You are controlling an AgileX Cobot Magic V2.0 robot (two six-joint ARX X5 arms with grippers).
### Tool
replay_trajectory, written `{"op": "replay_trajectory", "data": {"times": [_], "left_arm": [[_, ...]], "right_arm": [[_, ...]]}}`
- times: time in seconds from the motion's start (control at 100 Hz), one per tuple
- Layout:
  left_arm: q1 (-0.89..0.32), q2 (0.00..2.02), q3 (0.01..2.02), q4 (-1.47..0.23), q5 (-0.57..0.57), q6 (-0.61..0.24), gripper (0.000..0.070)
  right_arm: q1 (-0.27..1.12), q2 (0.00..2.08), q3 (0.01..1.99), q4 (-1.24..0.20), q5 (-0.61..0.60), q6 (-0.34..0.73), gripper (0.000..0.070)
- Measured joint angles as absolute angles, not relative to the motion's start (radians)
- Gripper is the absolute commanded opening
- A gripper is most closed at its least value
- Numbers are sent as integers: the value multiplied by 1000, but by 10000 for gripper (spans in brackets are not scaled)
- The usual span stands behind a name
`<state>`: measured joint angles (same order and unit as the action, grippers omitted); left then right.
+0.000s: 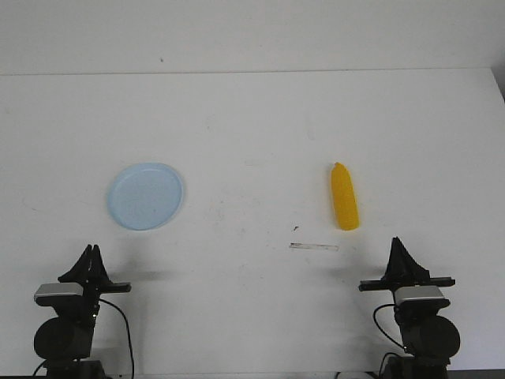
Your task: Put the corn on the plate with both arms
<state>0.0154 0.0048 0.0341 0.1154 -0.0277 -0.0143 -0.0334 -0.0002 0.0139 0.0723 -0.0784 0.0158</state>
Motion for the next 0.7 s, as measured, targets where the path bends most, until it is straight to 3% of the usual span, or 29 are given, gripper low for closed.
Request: {"op": "replay_trajectory", "data": {"times": [0.37,0.57,0.7], "left_arm": [[15,5,34,117,-28,-20,42],[15,5,35,120,-28,-147,41],[15,5,46,114,-28,-187,38]], "right_arm": [[-33,0,14,72,-78,16,15],[-33,0,14,72,-78,16,14],[-33,0,14,72,-78,16,14]]}}
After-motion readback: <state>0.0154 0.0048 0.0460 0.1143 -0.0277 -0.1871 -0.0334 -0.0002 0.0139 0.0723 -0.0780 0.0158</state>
